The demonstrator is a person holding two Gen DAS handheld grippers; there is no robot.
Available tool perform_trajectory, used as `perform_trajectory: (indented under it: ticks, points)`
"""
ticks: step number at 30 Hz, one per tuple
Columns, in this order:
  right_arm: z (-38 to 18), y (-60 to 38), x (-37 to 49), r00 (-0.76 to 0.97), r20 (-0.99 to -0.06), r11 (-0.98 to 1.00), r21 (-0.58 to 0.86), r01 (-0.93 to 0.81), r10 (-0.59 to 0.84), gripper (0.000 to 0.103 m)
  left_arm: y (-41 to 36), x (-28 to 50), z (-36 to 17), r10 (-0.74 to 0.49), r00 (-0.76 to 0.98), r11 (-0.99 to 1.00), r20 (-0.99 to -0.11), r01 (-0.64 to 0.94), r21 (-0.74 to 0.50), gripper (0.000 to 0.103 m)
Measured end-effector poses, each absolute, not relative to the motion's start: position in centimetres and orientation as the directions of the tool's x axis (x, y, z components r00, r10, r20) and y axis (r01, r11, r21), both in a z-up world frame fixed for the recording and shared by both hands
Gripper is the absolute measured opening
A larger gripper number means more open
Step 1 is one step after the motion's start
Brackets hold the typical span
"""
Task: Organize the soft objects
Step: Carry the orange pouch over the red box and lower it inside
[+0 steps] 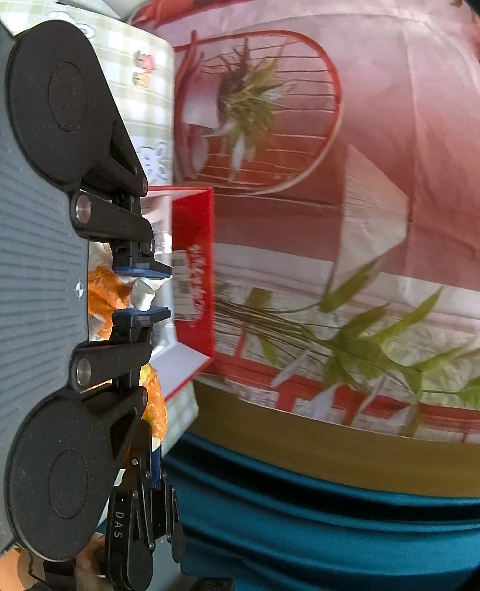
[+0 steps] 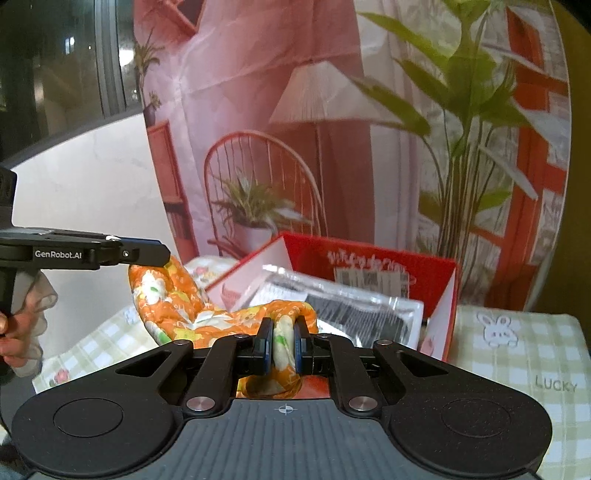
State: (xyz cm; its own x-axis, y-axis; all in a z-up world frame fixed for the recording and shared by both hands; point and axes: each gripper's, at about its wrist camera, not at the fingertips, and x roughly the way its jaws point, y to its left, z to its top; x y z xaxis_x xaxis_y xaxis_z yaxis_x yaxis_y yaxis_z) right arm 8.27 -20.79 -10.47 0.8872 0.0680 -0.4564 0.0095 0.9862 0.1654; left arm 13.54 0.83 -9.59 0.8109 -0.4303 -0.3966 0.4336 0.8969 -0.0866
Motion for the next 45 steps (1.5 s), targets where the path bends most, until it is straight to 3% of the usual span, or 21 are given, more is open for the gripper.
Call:
perform_trajectory:
  ticks: [9,17,32,41,45]
  points:
    - [-8.0,-23.1,11.5,0.907,-0.421,0.997,0.065,0.031,-0.001,0.010,-0.4,17.3,-8.4,-0.381,0.856,0.921,-0.349,0.385,-0.060,0.016]
    - [-8.6,-25.0,17.8,0.900,-0.426,0.995,-0.077,0.067,-0.094,0.010,-2.0,23.5,-10.4,-0.321,0.858,0.943,-0.400,0.327,-0.055,0.016]
    - [-18.3,-27.5,25.5,0.760,-0.638,0.990,-0.022,0.141,-0.123,0.010,-3.4,30.3,-17.7,-0.253,0.742,0.951,-0.621,0.309,-0.018,0.016]
    - [-19.6,-28.6,27.1,0.671,-0.723,0.975,-0.014,0.220,-0.162,0.011,-4.3,31.1,-19.2,-0.255,0.691,0.938,-0.677,0.346,-0.001,0.016]
    - [-19.7,-28.6,27.3,0.647,-0.734,0.965,-0.039,0.259,-0.203,0.018,-4.6,30.8,-19.3,-0.264,0.689,0.933,-0.676,0.360,0.003,0.021]
